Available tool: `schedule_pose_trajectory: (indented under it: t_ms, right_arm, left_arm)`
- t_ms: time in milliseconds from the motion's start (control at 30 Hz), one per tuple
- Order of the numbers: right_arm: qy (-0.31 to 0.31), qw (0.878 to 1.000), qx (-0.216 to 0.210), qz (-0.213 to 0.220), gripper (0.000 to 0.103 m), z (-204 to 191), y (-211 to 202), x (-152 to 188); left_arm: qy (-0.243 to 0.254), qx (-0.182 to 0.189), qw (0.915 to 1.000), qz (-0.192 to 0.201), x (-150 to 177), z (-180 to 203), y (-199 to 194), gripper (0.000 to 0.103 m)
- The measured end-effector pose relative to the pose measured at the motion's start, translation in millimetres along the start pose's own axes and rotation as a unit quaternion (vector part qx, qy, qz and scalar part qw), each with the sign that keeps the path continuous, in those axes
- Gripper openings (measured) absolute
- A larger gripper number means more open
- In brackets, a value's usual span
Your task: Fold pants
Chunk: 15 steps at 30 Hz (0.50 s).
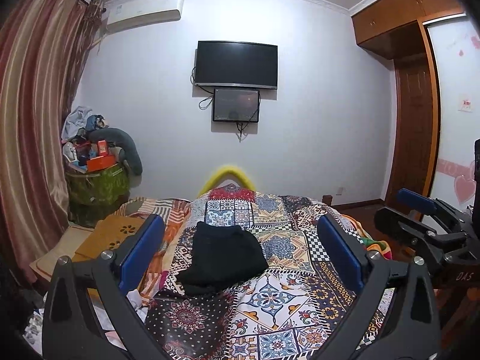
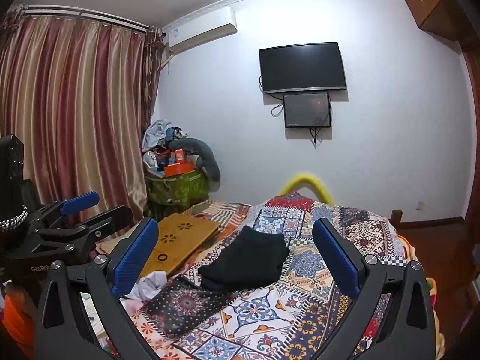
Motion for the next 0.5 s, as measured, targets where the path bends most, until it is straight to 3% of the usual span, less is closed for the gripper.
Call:
schedule_pose_trajectory:
  t_ms: [500]
  right_arm:
    - [0.009, 1.0, 0.014, -0.001, 0.102, 6.5, -3.8, -0.8]
  left_arm:
    - [0.013, 0.006, 0.9999, -0.005, 2.9, 9.2, 0.8, 0.103]
Point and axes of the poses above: each gripper's, at about its wrist camera, not at the fingertips, and y roughly the way its jaws point, z to its right, x to its underside, the point moved 8 cm from there along y, roughly the way its jaws point, and after that the axes turned 12 degrees about -y, right-handed, at the moved point
